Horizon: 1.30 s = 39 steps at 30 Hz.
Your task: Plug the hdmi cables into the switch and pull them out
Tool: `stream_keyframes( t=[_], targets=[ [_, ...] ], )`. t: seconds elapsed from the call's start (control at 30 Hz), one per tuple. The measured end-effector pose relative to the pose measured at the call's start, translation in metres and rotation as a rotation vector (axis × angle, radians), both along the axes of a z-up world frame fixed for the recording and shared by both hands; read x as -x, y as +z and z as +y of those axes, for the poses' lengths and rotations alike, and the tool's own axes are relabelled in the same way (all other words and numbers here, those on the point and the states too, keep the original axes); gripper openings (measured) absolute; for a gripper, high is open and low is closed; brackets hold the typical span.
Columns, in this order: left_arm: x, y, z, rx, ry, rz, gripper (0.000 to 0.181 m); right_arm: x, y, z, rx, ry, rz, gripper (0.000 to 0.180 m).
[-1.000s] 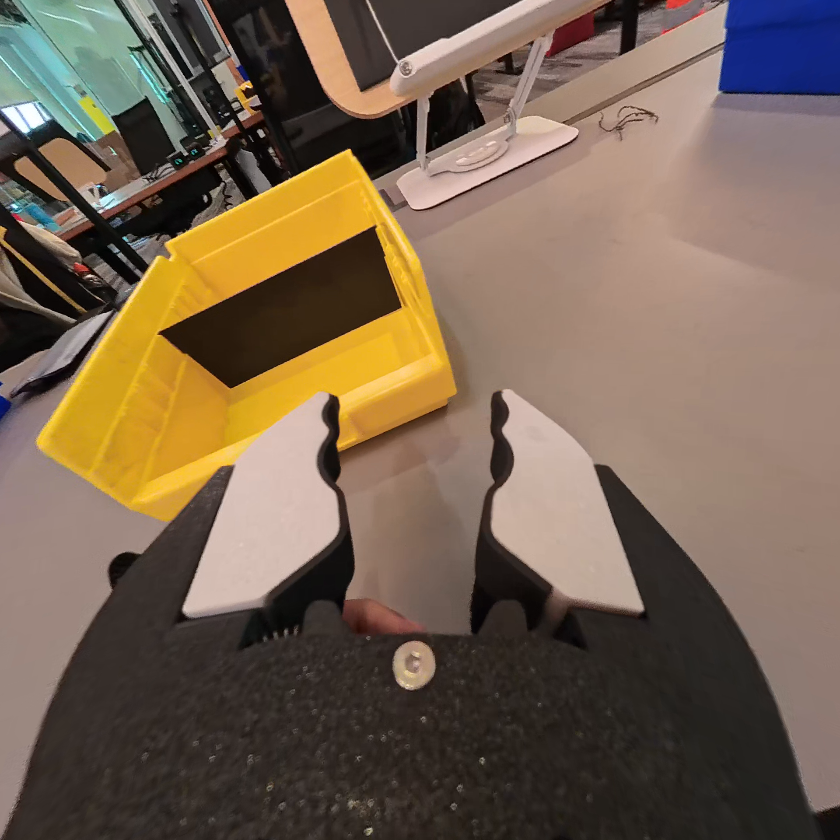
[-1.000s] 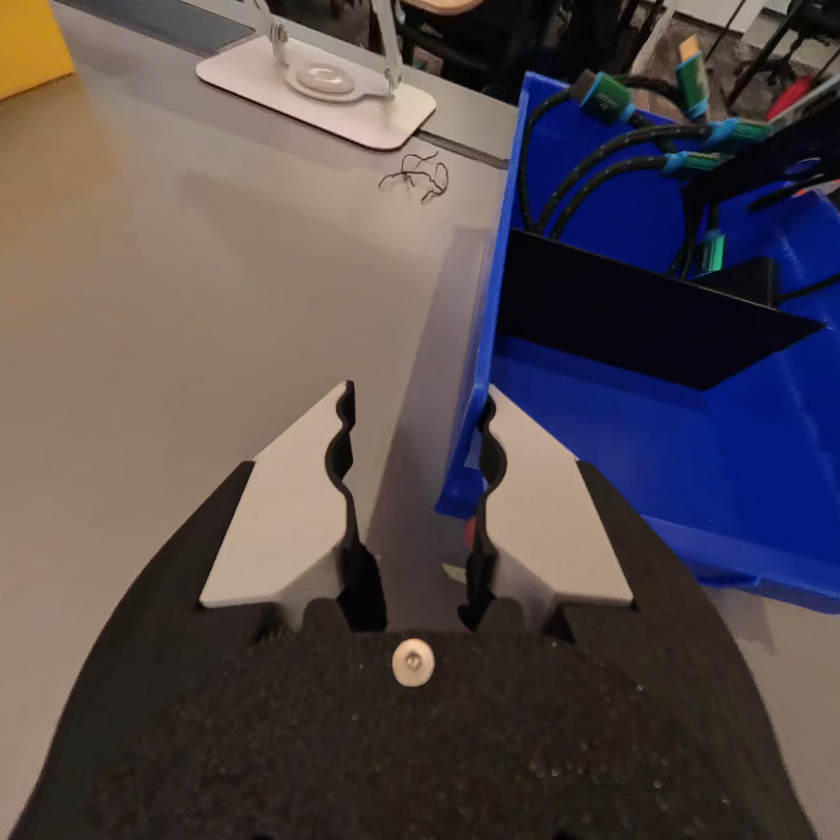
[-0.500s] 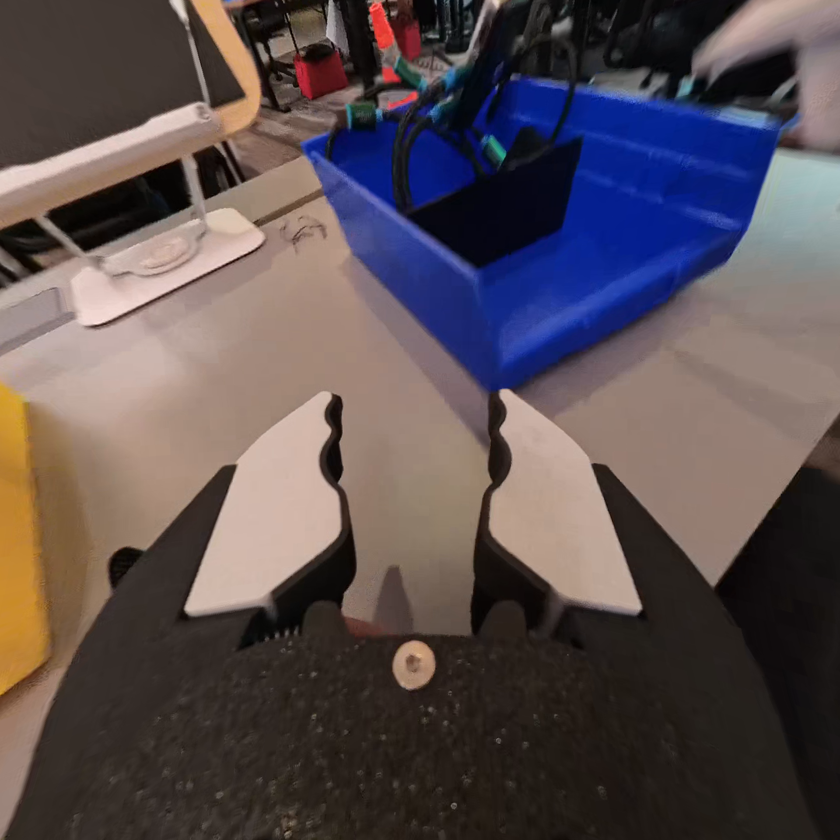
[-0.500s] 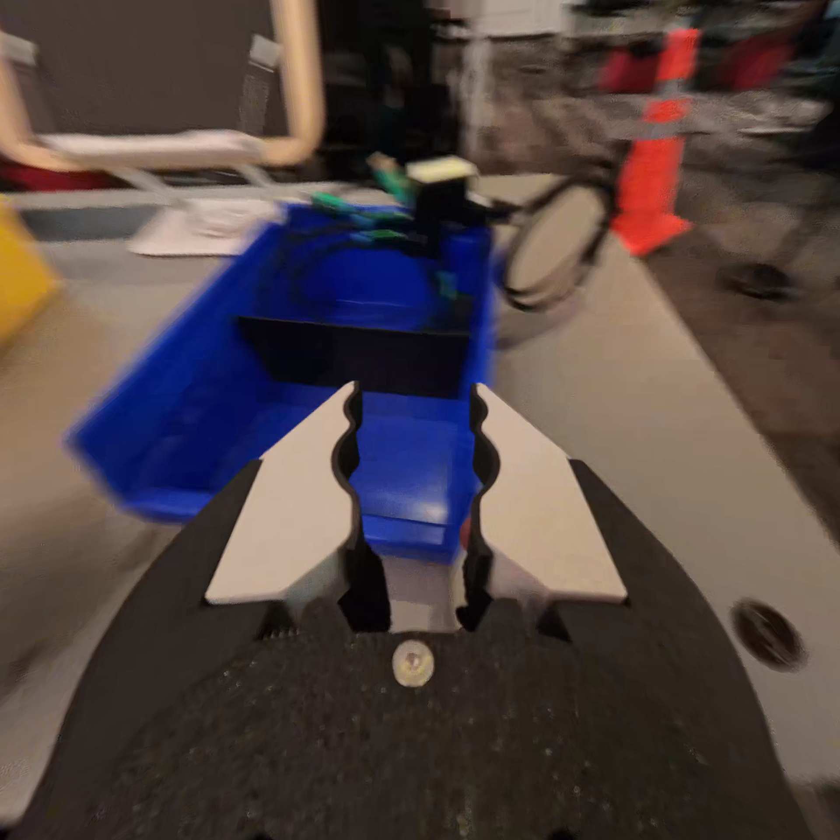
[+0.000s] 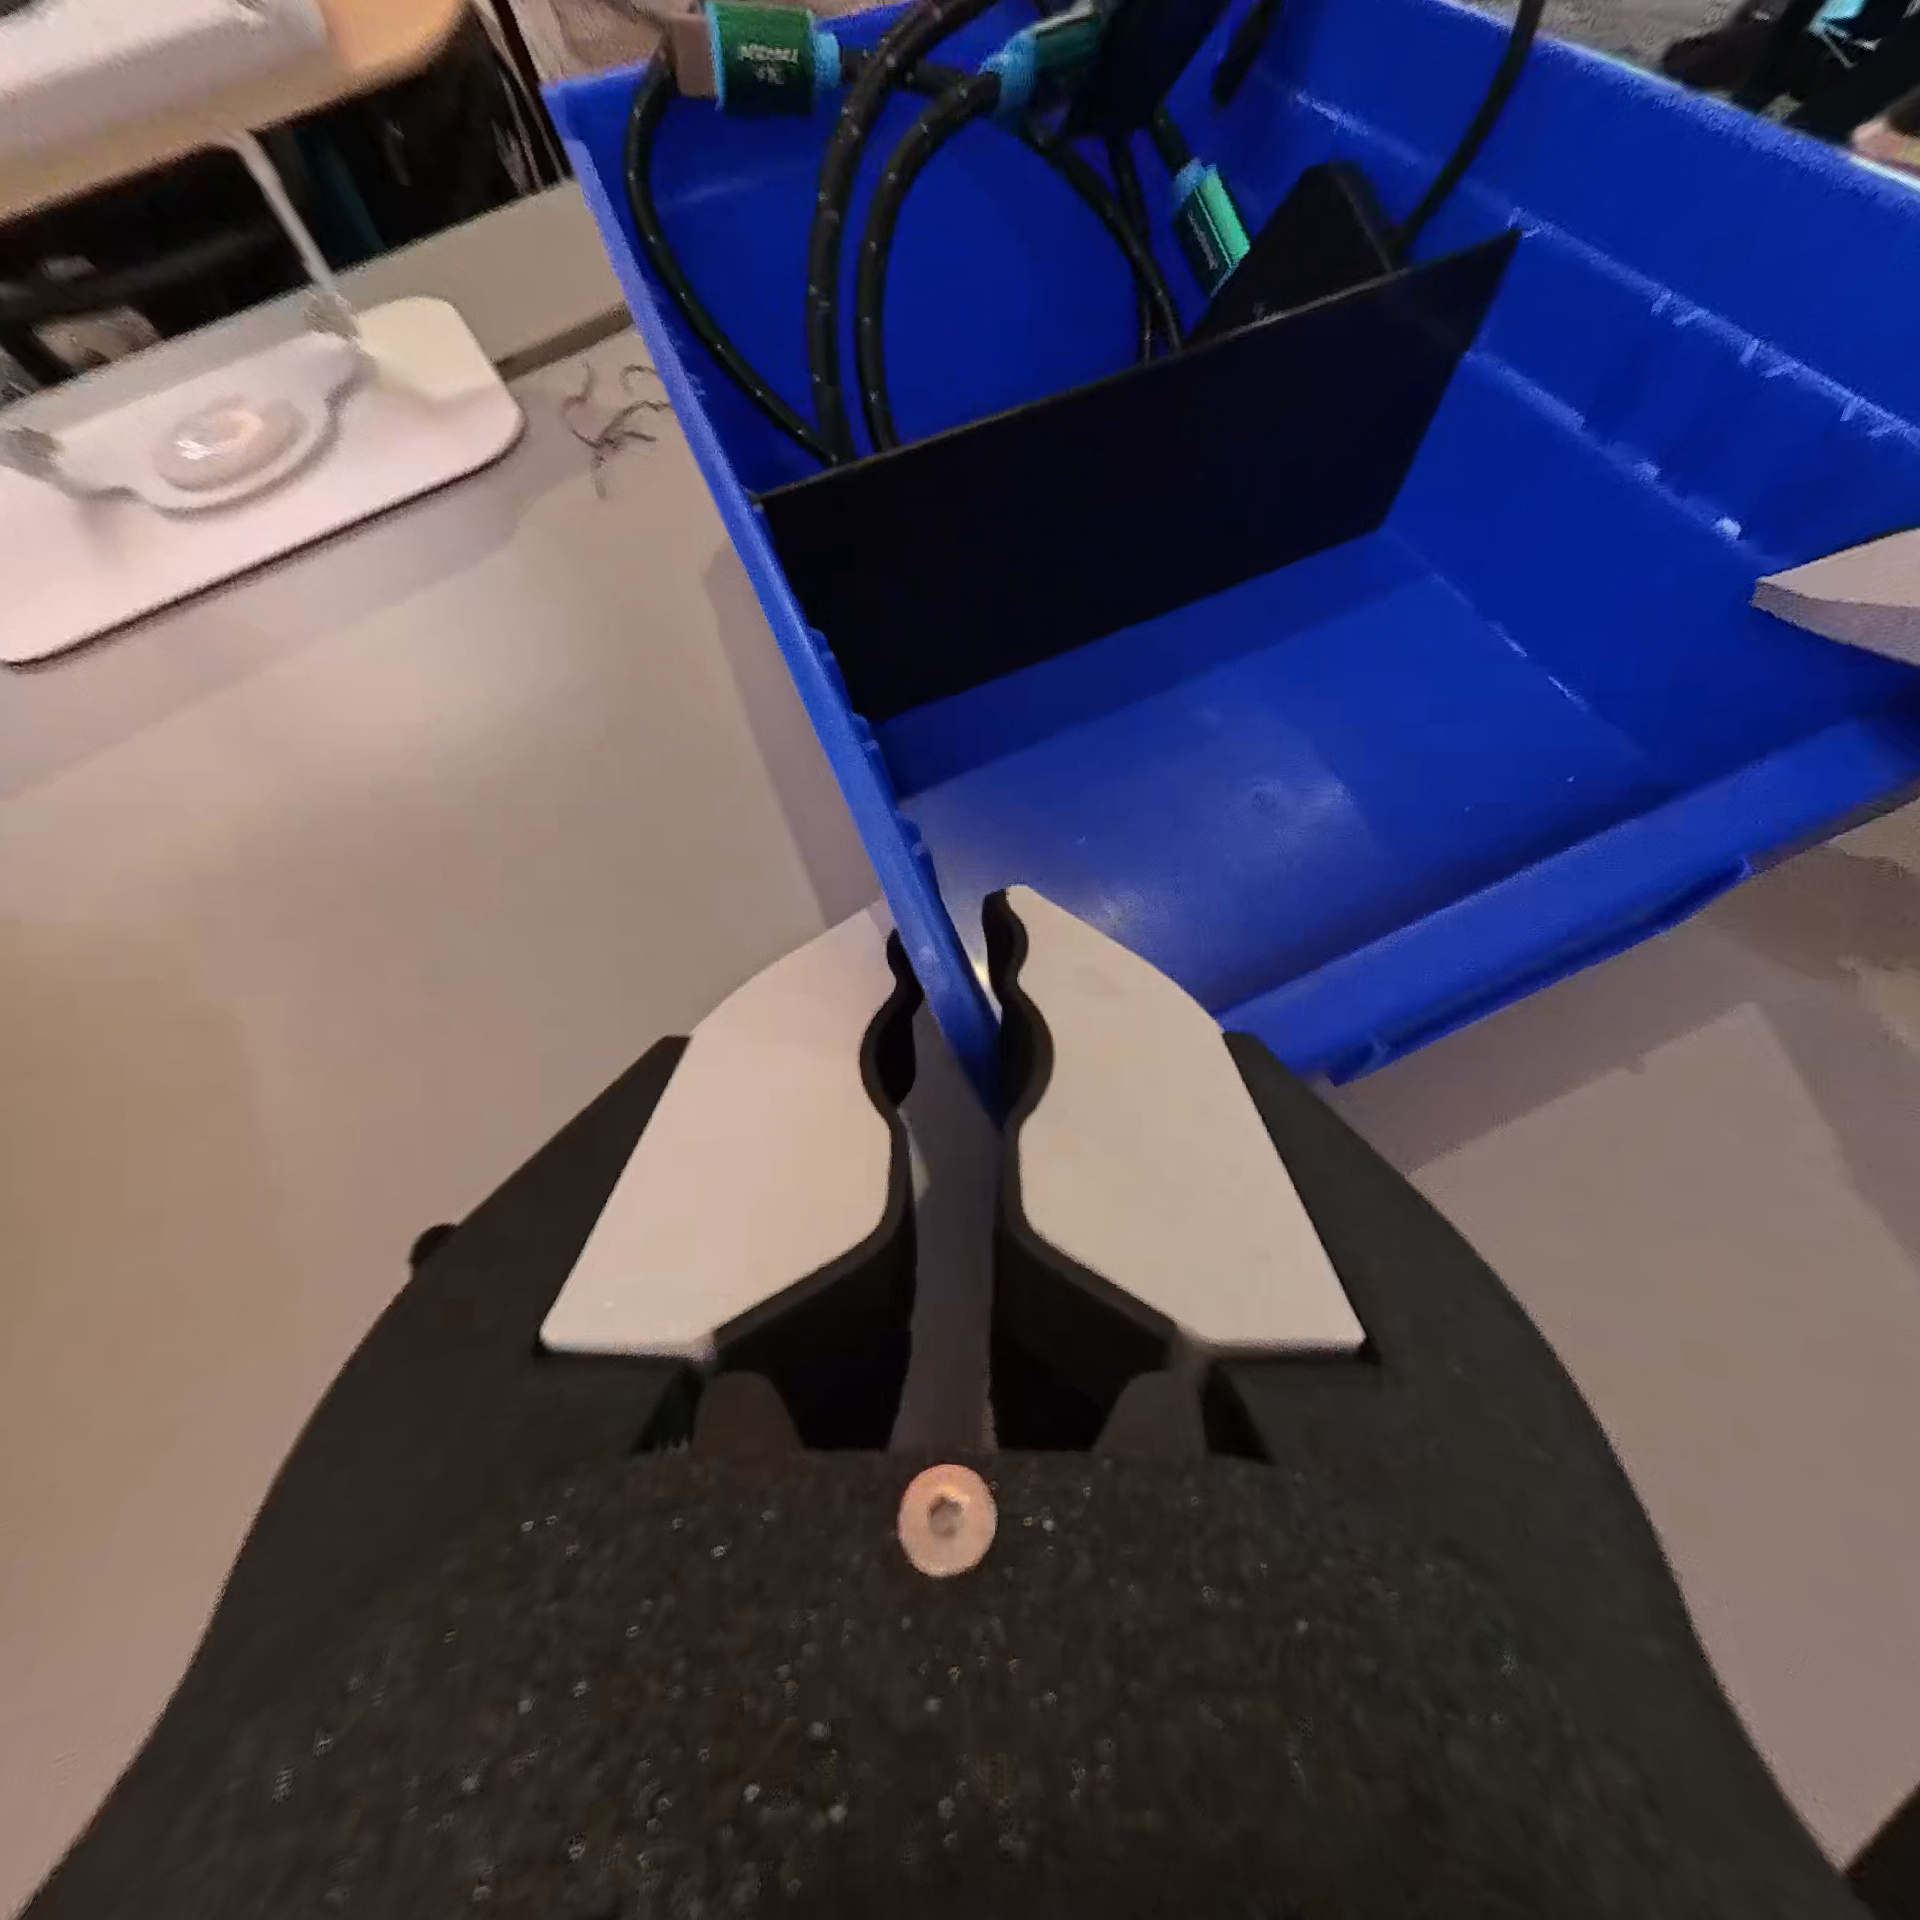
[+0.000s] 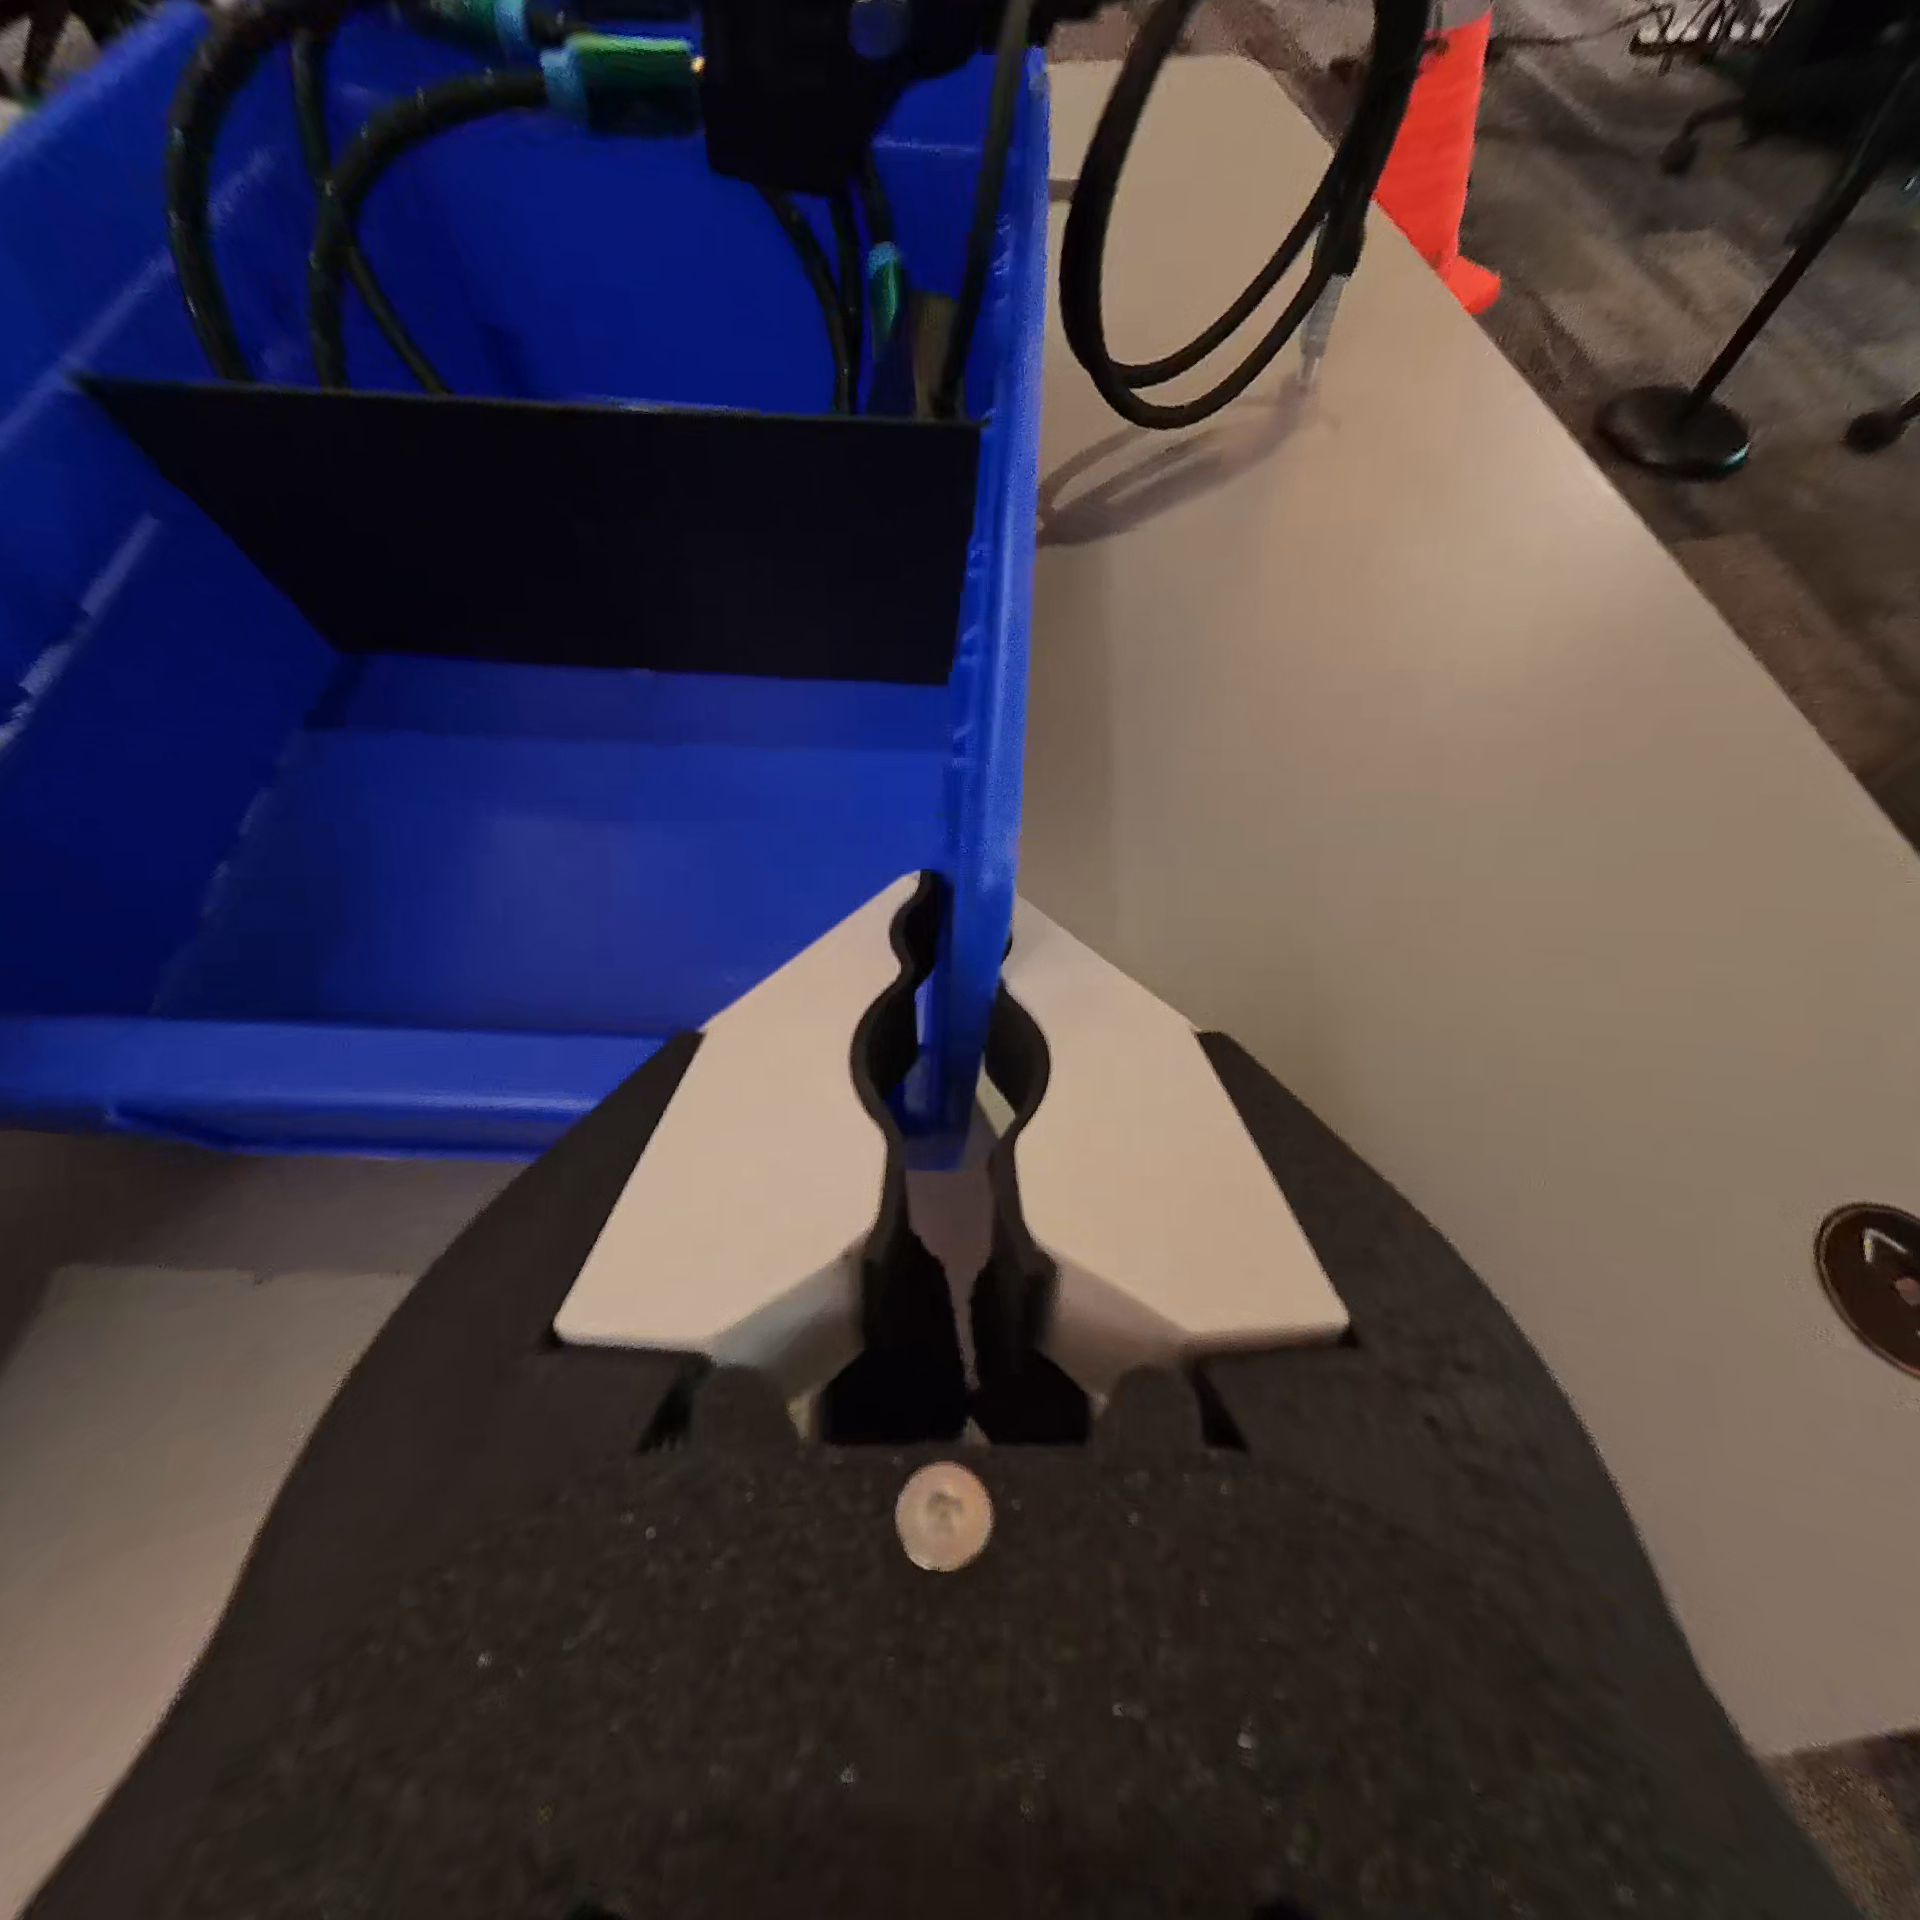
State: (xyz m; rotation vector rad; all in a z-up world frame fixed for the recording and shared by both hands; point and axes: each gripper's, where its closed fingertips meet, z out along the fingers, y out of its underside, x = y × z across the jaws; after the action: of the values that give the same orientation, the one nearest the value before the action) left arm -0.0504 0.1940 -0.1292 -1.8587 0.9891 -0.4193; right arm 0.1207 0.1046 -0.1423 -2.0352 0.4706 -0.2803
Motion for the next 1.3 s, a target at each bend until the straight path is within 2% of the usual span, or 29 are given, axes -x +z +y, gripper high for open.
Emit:
stream_keyframes(
  t=[0.03, 0.3, 0.47, 0.63, 0.67, 0.73, 0.8, 0.87, 0.97, 1.03, 1.13, 1.2, 1.3],
  targets=[
    [0.01, 0.004, -0.002, -0.025, 0.013, -0.006, 0.009, 0.009, 0.002, -0.001, -0.004, 0.011, -0.016, 0.004],
    [0.136, 0.044, 0.007, -0.141, 0.162, -0.019, 0.006, 0.124, 0.033, 0.019, -0.113, 0.162, -0.073, 0.004],
    [0.215, 0.028, 0.03, -0.076, 0.259, -0.006, 0.005, 0.201, 0.024, 0.052, -0.059, 0.257, -0.099, 0.005],
    [0.242, 0.006, 0.046, 0.019, 0.28, 0.032, 0.006, 0.231, -0.003, 0.072, 0.021, 0.297, -0.042, 0.006],
    [0.244, -0.001, 0.047, 0.048, 0.289, 0.025, 0.006, 0.233, -0.002, 0.074, -0.012, 0.308, -0.033, 0.006],
    [0.242, -0.003, 0.046, 0.083, 0.273, -0.051, 0.007, 0.235, -0.002, 0.074, -0.015, 0.347, -0.012, 0.008],
    [0.238, 0.003, 0.04, 0.125, 0.231, -0.135, 0.014, 0.241, -0.001, 0.072, -0.01, 0.435, 0.059, 0.018],
    [0.238, 0.022, 0.027, 0.171, 0.162, -0.277, 0.043, 0.25, 0.006, 0.063, -0.051, 0.565, 0.172, 0.032],
    [0.271, 0.063, 0.018, 0.226, 0.136, -0.484, 0.047, 0.247, 0.024, 0.041, -0.193, 0.761, 0.309, 0.036],
    [0.322, 0.066, 0.036, 0.208, 0.256, -0.469, 0.048, 0.228, 0.041, 0.037, -0.3, 0.813, 0.48, 0.039],
    [0.422, 0.05, 0.091, 0.01, 0.529, -0.236, 0.049, 0.195, 0.055, 0.046, -0.369, 0.807, 0.711, 0.045],
    [0.459, 0.034, 0.123, -0.011, 0.595, -0.108, 0.051, 0.181, 0.053, 0.053, -0.377, 0.755, 0.694, 0.044],
    [0.459, 0.021, 0.158, 0.032, 0.546, -0.078, 0.053, 0.186, 0.058, 0.055, -0.418, 0.724, 0.588, 0.044]
  ],
)
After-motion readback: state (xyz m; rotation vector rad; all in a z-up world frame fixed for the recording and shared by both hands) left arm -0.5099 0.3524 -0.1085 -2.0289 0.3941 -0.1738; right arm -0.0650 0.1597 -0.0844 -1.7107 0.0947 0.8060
